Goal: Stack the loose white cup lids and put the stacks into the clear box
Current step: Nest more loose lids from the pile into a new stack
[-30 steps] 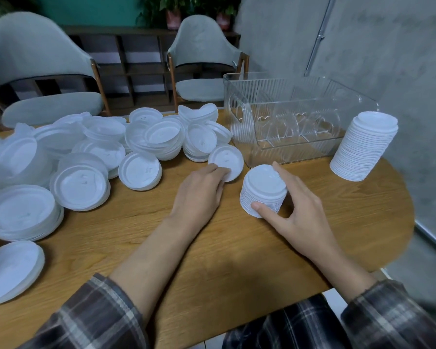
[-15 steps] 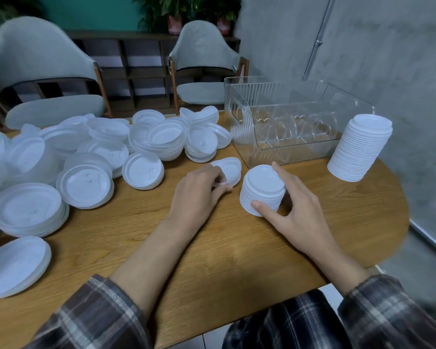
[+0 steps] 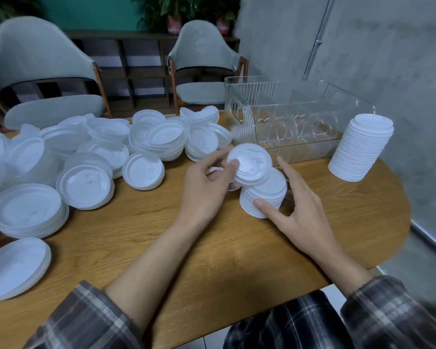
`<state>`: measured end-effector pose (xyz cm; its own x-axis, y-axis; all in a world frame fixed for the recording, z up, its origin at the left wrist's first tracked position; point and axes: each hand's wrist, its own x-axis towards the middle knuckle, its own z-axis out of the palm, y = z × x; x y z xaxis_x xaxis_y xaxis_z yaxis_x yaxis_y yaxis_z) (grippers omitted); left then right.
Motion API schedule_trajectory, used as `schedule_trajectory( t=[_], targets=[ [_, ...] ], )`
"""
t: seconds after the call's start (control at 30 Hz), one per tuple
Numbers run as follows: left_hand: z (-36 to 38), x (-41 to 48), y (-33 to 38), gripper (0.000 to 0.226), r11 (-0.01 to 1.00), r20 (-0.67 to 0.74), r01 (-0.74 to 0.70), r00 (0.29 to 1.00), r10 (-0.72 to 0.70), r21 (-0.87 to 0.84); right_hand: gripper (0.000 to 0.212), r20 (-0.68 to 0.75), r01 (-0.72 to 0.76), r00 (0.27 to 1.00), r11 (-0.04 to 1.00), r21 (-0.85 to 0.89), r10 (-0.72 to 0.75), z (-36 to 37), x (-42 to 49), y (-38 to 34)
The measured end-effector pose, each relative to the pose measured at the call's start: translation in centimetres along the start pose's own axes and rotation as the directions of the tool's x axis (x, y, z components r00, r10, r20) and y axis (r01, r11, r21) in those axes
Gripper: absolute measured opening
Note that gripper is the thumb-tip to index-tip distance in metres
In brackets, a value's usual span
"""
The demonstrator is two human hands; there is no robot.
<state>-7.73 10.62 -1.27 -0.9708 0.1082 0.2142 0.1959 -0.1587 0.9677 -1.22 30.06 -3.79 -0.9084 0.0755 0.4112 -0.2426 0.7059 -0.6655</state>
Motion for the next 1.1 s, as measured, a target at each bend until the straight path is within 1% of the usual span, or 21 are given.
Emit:
schedule_trajectory(
  t=[0.07,0.13,0.23,0.4,0.73,0.83,0.9,0.97,1.03,1.1],
  targets=[
    [0.2,-0.1,-0.7,0.028,0.991,0.053,-0.037,0.998,0.030,0.130,0.093,0.003,0.018,1.000,1.000,0.009,-0.018,0.0,0.0,-0.2],
    [0.4,-0.1,-1.3,0.029,0.970,0.074,-0.074,0.996,0.059,0.232,0.093,0.007,0.030,1.000,0.999,0.018,-0.030,-0.1,-0.1,-0.2],
    [0.7,-0.5,-1.6,0.029,0.947,0.086,-0.126,0.991,0.105,0.296,0.091,0.012,0.052,0.999,0.999,0.009,-0.053,0.0,-0.2,-0.1],
    [1.0,-0.9,-1.6,0.032,0.922,0.103,-0.163,0.986,0.135,0.350,0.083,0.024,0.063,0.998,0.998,-0.019,-0.062,0.2,-0.1,0.2],
    [0.7,-0.6,-2.0,0.032,0.898,0.138,-0.180,0.981,0.135,0.400,0.085,0.043,0.052,0.998,0.998,-0.034,-0.051,0.1,-0.1,0.2],
    [0.3,-0.5,-1.8,0.027,0.887,0.156,-0.205,0.976,0.153,0.413,0.085,0.043,0.044,0.998,0.999,-0.032,-0.043,0.1,-0.1,0.2],
    [-0.6,-0.1,-1.9,0.019,0.839,0.123,-0.245,0.969,0.212,0.486,0.085,0.036,0.041,0.999,0.999,-0.034,-0.040,0.1,-0.1,0.1],
    [-1.8,0.7,-2.5,0.015,0.741,0.124,-0.273,0.960,0.251,0.613,0.085,0.025,0.031,0.999,0.999,-0.037,-0.030,0.1,-0.1,0.1],
    [-2.8,1.1,-3.2,0.019,0.618,0.194,-0.300,0.953,0.234,0.727,0.086,0.011,0.023,1.000,0.999,-0.045,-0.023,0.1,0.0,0.2],
    [-3.1,1.1,-3.5,0.021,0.567,0.251,-0.309,0.951,0.181,0.764,0.087,0.010,0.013,1.000,0.999,-0.053,-0.012,0.0,0.0,0.2]
  ],
)
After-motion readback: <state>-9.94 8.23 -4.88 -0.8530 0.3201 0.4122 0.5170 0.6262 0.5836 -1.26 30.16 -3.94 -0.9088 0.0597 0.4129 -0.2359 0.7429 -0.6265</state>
